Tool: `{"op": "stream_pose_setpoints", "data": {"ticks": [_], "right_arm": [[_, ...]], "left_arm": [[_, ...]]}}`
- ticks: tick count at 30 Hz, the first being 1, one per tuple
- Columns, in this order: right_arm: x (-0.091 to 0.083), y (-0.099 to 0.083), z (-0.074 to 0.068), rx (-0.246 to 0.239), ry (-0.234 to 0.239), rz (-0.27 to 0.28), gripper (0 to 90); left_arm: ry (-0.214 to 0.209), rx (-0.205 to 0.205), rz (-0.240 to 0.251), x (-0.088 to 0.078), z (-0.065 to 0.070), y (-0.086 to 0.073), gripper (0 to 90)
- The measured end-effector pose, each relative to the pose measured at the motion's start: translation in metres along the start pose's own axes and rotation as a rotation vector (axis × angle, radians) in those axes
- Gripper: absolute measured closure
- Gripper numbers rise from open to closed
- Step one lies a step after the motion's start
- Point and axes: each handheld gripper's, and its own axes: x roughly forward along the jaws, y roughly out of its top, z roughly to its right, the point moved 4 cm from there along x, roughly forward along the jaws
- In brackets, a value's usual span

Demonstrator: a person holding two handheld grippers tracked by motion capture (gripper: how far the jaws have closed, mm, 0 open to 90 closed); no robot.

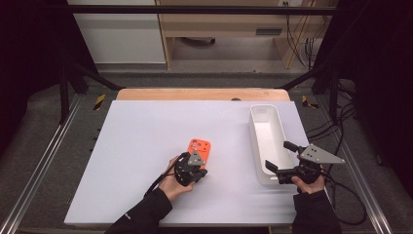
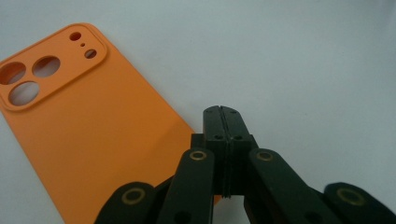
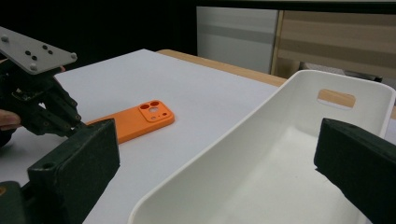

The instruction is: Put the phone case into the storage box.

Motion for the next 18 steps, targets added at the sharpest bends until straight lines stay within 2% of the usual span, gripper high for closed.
{"op": "stream_pose_setpoints", "data": {"ticks": [7,18], "right_arm": [[0.0,0.0,0.0,0.0,-0.001,0.001,0.6],[0.0,0.0,0.0,-0.001,-0.002,-0.001,0.6]], "left_arm": [[0.017,0.009,-0.012,-0.007,-0.002,-0.007,90.0],[0.025,-0.013,-0.013,-0.016,-0.008,-0.016,90.0]]}}
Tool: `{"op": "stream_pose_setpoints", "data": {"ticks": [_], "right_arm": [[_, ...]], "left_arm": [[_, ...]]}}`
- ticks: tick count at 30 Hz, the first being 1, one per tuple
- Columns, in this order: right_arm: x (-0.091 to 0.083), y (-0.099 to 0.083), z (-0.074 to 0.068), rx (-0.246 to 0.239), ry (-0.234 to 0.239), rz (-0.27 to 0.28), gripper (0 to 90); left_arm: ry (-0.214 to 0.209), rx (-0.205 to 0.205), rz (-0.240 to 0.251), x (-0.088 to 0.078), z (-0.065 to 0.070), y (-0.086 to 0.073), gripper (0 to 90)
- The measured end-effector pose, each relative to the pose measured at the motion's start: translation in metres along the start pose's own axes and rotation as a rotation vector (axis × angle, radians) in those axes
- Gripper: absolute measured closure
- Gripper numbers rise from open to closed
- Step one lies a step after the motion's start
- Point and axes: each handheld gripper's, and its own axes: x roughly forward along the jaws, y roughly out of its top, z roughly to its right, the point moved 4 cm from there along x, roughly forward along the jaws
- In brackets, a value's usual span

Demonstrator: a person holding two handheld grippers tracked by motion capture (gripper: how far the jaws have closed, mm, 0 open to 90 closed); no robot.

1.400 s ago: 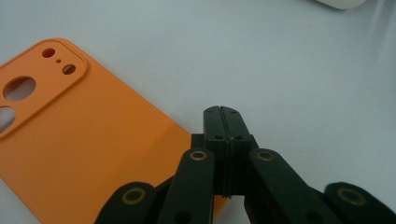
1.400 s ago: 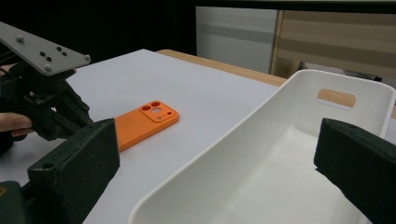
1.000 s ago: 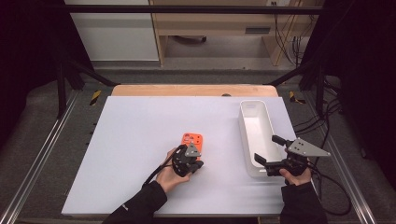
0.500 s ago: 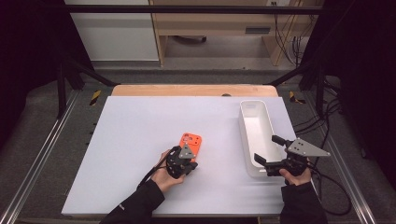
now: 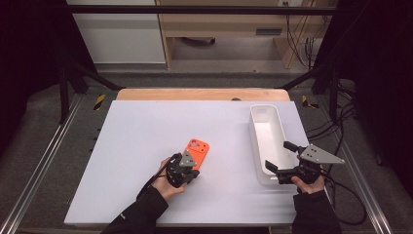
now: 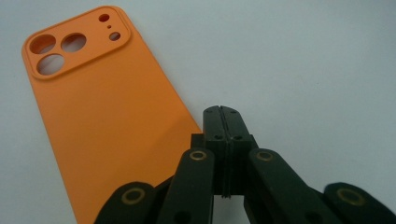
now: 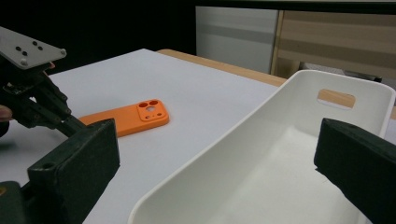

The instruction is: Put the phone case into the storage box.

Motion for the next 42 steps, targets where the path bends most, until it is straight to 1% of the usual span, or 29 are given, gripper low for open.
{"op": "stream_pose_setpoints", "data": {"ticks": [5,9,10,11,12,13,15,16,17,19,21,22,24,25,26,27,29,30,31,33,34,35,36,37,38,40,42], "right_arm": [[-0.001,0.0,0.0,0.0,0.0,0.005,0.6],[0.0,0.0,0.0,0.0,0.001,0.004,0.6],[0.0,0.0,0.0,0.002,0.0,0.003,0.6],[0.0,0.0,0.0,0.003,0.001,0.001,0.6],[0.0,0.0,0.0,0.002,0.0,0.002,0.6],[0.0,0.0,0.0,0.002,0.0,0.002,0.6],[0.0,0.0,0.0,0.001,0.0,0.002,0.6],[0.0,0.0,0.0,-0.001,0.0,0.0,0.6],[0.0,0.0,0.0,-0.001,0.002,0.0,0.6],[0.001,0.0,0.0,-0.004,0.002,0.0,0.6],[0.0,0.0,0.0,-0.002,0.0,-0.001,0.6],[0.0,0.0,0.0,-0.002,0.0,-0.001,0.6],[0.0,0.0,0.0,0.0,0.0,0.001,0.6],[0.0,0.0,0.0,0.0,0.0,0.001,0.6],[0.0,0.0,0.0,0.001,0.0,0.002,0.6],[0.0,0.0,0.0,0.001,0.0,0.002,0.6],[0.0,0.0,0.0,0.001,0.0,0.002,0.6],[0.0,0.0,0.0,0.0,0.0,0.002,0.6],[0.0,0.0,0.0,0.0,-0.001,0.001,0.6],[0.0,0.0,0.0,-0.001,0.0,0.002,0.6],[0.0,0.0,0.0,-0.001,0.0,0.003,0.6],[0.0,0.0,0.0,-0.001,0.0,0.003,0.6],[-0.001,0.001,0.0,-0.002,0.0,0.004,0.5],[-0.001,0.001,0.0,0.0,0.0,0.004,0.6],[-0.001,0.001,0.0,0.001,0.0,0.005,0.6],[-0.001,0.001,0.0,0.001,0.0,0.005,0.5],[-0.001,0.001,0.0,0.001,0.001,0.005,0.5]], "left_arm": [[0.01,0.002,0.003,-0.005,-0.004,-0.005,90.0],[0.014,-0.005,0.009,-0.007,-0.006,-0.008,90.0],[0.023,-0.005,0.007,-0.009,-0.007,-0.009,90.0],[0.023,-0.005,0.007,-0.009,-0.007,-0.009,90.0],[0.042,-0.003,0.0,-0.011,-0.01,-0.011,90.0],[0.042,-0.003,0.0,-0.011,-0.01,-0.011,90.0],[0.027,-0.026,0.004,-0.014,-0.013,-0.013,90.0],[0.006,-0.043,0.013,-0.015,-0.014,-0.015,90.0],[0.005,-0.051,0.02,-0.015,-0.014,-0.015,90.0],[0.008,-0.053,0.042,-0.018,-0.015,-0.013,89.9],[0.011,-0.058,0.062,-0.023,-0.016,-0.01,87.2],[0.011,-0.058,0.062,-0.023,-0.016,-0.01,85.7],[0.014,-0.058,0.099,-0.032,-0.017,-0.005,85.0],[0.014,-0.058,0.099,-0.032,-0.017,-0.005,84.1],[0.023,-0.067,0.116,-0.038,-0.019,-0.002,81.8],[0.026,-0.077,0.123,-0.041,-0.02,-0.001,80.1],[0.029,-0.082,0.131,-0.044,-0.021,0.0,78.0],[0.033,-0.093,0.147,-0.048,-0.023,0.001,78.0],[0.035,-0.102,0.167,-0.052,-0.026,0.002,74.8],[0.047,-0.105,0.185,-0.057,-0.029,0.003,71.2],[0.057,-0.109,0.195,-0.06,-0.031,0.003,68.2],[0.057,-0.109,0.195,-0.06,-0.031,0.003,64.9],[0.067,-0.12,0.214,-0.063,-0.033,0.004,60.6],[0.068,-0.14,0.213,-0.065,-0.035,0.005,56.7],[0.069,-0.149,0.215,-0.066,-0.036,0.005,52.3],[0.073,-0.166,0.224,-0.069,-0.039,0.005,48.2],[0.085,-0.177,0.233,-0.071,-0.042,0.005,40.9]]}}
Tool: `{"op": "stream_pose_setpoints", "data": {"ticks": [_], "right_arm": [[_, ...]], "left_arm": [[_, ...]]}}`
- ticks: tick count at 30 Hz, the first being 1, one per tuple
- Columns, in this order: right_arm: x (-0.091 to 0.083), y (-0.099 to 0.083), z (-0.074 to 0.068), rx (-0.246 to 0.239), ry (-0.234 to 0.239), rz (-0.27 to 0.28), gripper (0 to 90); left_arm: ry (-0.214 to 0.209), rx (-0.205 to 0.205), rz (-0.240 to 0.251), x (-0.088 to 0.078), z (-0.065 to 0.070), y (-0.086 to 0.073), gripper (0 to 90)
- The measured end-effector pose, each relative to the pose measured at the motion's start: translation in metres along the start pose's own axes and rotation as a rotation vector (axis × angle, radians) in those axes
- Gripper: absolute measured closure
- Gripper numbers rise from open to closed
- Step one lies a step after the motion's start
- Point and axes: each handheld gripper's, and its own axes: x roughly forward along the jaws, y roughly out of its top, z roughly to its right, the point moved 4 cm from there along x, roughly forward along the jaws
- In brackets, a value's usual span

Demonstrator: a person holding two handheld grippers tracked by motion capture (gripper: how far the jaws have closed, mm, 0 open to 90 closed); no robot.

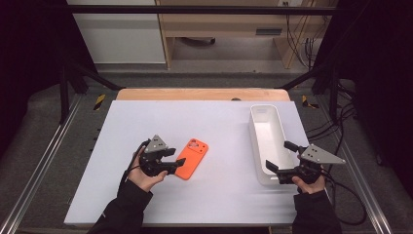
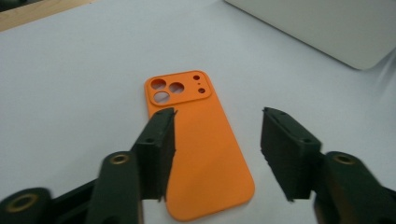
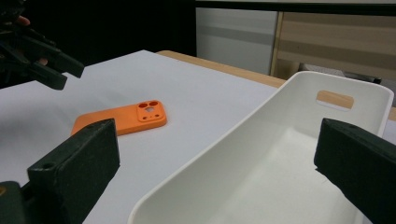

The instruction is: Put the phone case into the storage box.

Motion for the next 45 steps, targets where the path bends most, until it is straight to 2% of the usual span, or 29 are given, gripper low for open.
{"op": "stream_pose_setpoints", "data": {"ticks": [3,4,5,12,16,20,30,40,45], "right_arm": [[0.0,0.0,0.0,0.001,0.0,0.0,0.5],[0.0,0.0,0.0,0.001,0.0,0.0,0.5],[-0.001,0.0,0.0,0.0,-0.002,0.002,0.5],[-0.002,0.001,0.001,-0.001,-0.002,0.007,0.5],[-0.002,0.001,0.001,-0.003,-0.003,0.006,0.5],[-0.002,0.001,0.001,-0.003,-0.002,0.005,0.4],[-0.002,0.001,0.001,-0.004,-0.003,0.005,0.5],[-0.001,0.0,0.0,-0.004,-0.003,-0.001,0.4],[-0.002,0.0,0.001,-0.004,-0.003,0.002,0.4]], "left_arm": [[0.009,-0.008,0.013,-0.002,-0.002,0.001,32.8],[0.012,-0.011,0.015,-0.003,-0.004,0.002,32.8],[0.018,-0.019,0.026,-0.005,-0.005,0.004,27.3],[0.016,-0.02,0.042,-0.008,-0.006,0.009,16.4],[-0.012,-0.023,0.047,-0.008,-0.004,0.012,10.7],[-0.018,-0.021,0.038,-0.005,-0.003,0.015,4.2],[0.018,-0.026,0.036,0.008,-0.009,0.021,1.7],[0.017,-0.015,0.021,0.028,-0.009,0.027,2.0],[0.013,0.005,-0.01,0.045,-0.006,0.024,2.0]]}}
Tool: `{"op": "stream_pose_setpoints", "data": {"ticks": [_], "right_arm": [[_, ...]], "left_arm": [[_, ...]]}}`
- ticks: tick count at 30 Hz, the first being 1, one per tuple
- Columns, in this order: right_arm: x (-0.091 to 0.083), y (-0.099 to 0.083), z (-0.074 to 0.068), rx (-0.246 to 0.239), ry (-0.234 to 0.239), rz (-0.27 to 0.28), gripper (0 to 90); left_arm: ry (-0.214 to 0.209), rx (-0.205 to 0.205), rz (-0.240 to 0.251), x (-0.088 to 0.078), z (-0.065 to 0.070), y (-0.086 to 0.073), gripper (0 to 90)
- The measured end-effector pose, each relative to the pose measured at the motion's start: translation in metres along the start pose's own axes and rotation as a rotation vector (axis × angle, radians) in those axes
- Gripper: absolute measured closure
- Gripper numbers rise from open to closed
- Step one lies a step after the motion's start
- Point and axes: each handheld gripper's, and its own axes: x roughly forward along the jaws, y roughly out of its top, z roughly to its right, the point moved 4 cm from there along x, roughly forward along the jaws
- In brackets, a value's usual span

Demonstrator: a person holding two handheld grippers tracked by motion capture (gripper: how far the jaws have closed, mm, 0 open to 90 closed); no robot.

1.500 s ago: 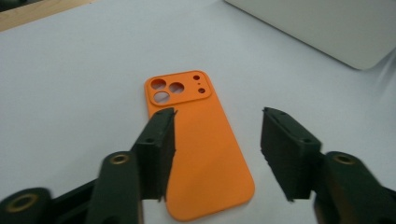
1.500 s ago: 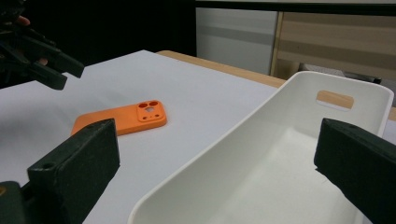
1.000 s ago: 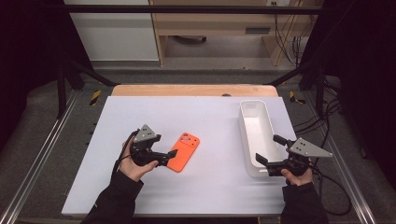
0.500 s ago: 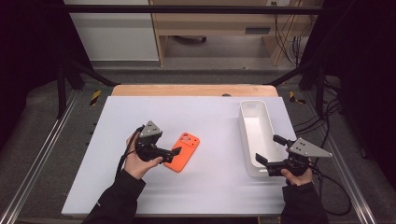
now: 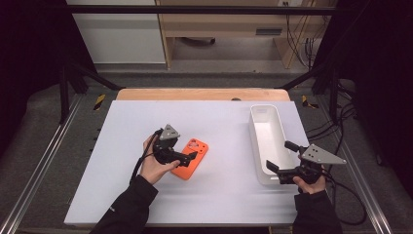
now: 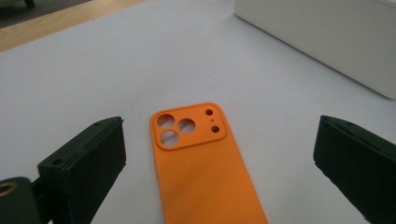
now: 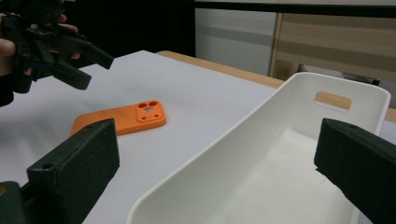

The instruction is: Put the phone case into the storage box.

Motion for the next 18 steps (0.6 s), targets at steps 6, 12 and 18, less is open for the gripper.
{"op": "stream_pose_setpoints", "data": {"ticks": [6,12,18], "right_arm": [[-0.001,0.001,0.0,0.0,0.001,0.004,0.4],[-0.001,0.001,0.0,0.0,0.002,0.005,0.4],[0.0,0.0,0.0,0.001,0.003,0.002,0.4]], "left_arm": [[0.01,0.009,-0.016,0.01,0.001,-0.003,1.9],[0.006,0.015,-0.041,0.02,0.003,-0.008,2.0],[0.008,0.006,-0.05,0.026,0.003,-0.011,2.0]]}}
